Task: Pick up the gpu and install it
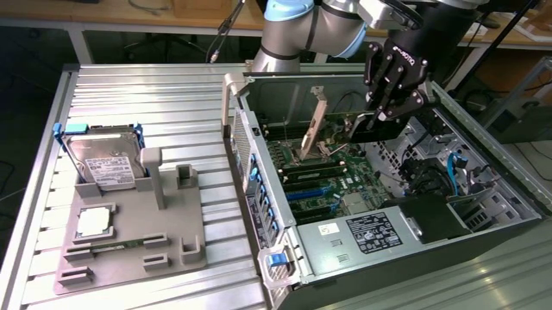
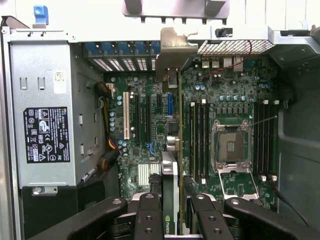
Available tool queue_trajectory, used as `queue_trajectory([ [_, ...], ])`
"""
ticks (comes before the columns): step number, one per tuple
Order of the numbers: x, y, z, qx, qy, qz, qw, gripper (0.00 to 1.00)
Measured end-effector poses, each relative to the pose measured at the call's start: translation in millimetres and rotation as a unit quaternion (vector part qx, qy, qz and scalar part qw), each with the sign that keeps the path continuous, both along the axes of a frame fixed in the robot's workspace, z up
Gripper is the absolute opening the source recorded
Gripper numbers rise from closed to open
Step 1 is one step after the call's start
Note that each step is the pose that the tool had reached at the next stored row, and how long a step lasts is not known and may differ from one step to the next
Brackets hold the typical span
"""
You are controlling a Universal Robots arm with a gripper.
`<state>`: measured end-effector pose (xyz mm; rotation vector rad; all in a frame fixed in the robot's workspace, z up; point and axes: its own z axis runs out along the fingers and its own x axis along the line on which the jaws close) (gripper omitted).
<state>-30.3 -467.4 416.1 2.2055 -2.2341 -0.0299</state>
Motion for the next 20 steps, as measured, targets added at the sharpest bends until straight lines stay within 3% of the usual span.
queue_trajectory([
  [20,0.0,1.1,-4.1,0.0000,0.0000,0.000,1.0000,0.27],
])
